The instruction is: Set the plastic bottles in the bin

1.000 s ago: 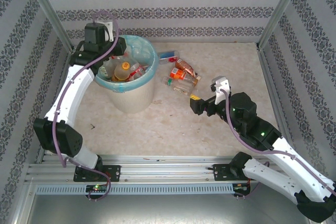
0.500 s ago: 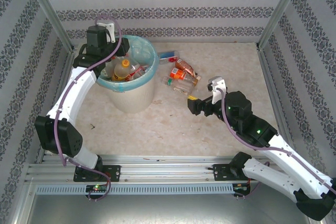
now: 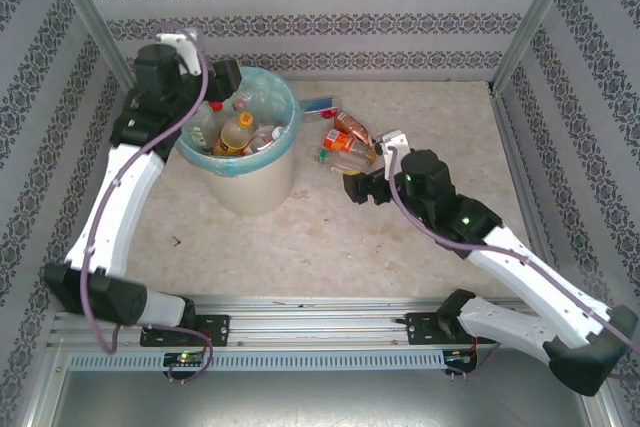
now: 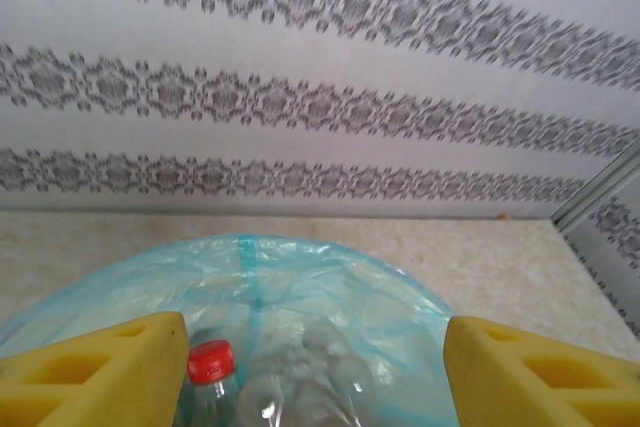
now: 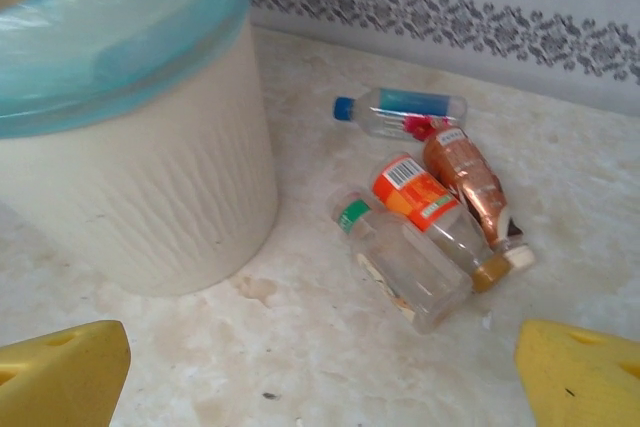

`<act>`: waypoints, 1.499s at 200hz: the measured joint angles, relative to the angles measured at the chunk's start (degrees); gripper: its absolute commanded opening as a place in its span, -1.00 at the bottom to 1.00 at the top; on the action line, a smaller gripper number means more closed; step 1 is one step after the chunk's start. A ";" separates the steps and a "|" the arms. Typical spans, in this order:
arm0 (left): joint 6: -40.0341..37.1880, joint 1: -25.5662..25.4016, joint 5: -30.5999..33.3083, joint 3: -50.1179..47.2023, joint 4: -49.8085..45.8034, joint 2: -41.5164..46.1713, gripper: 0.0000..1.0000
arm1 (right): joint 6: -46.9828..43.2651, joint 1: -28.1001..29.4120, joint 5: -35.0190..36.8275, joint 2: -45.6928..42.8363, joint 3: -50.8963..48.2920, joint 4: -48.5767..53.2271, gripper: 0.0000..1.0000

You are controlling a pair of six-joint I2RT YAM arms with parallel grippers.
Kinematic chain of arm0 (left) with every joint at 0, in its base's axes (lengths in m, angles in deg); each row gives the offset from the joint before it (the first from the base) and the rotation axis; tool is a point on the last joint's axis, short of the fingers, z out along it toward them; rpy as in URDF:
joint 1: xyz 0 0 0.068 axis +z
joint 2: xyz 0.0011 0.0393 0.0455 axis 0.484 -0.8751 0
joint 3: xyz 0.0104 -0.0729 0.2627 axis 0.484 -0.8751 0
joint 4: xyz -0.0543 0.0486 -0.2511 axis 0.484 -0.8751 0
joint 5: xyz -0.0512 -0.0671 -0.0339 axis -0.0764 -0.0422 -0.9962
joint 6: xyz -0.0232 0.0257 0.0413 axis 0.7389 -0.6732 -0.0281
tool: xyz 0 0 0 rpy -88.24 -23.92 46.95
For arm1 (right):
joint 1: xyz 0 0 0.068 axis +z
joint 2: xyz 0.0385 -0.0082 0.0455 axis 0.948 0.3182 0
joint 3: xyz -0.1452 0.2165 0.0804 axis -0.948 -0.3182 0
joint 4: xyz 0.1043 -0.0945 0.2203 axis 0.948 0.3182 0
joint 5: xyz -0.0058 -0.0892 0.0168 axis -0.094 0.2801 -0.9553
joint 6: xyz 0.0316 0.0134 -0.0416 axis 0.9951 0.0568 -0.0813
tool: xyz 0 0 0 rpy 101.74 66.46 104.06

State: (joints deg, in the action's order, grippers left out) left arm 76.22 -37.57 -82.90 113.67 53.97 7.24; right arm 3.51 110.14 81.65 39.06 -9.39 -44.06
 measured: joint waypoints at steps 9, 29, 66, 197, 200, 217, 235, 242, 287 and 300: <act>-0.92 -0.81 -0.83 -3.96 2.27 4.22 0.35 | -0.04 -2.01 -0.92 3.08 1.25 0.42 0.96; -4.22 -4.22 -3.58 -12.92 7.96 11.85 0.38 | -0.44 -6.95 -4.35 10.91 4.17 1.42 0.96; -12.63 -11.80 -12.61 -30.03 16.98 20.17 0.59 | -4.44 -10.78 -7.10 28.41 13.27 5.79 0.93; -19.56 -23.15 -25.14 -35.85 26.14 21.57 0.66 | -15.76 -11.78 -5.27 60.33 34.62 14.93 0.79; -19.78 -23.26 -24.98 -35.85 26.14 21.59 0.66 | -15.76 -11.82 -5.38 60.43 34.60 15.02 0.79; -20.90 -23.63 -24.24 -35.87 26.12 21.59 0.71 | -16.09 -11.58 -5.66 61.51 33.68 16.06 0.79; -21.99 -23.67 -23.32 -35.93 26.01 21.66 0.71 | -16.26 -11.43 -5.84 62.73 32.46 17.25 0.79; -22.25 -23.67 -22.97 -35.93 25.94 21.68 0.71 | -16.31 -11.43 -5.79 63.30 32.35 17.79 0.79; -23.54 -23.69 -21.66 -36.17 25.90 22.08 0.71 | -15.96 -11.17 -6.03 63.95 32.37 18.32 0.65; -23.76 -23.71 -21.18 -36.48 25.88 22.34 0.71 | -15.56 -11.17 -6.19 63.93 32.35 18.23 0.54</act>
State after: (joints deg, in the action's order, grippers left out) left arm 52.46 -61.28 -104.08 77.20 79.85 29.57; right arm -12.05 98.97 75.47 102.99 22.95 -25.83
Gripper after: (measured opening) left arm 0.856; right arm 0.812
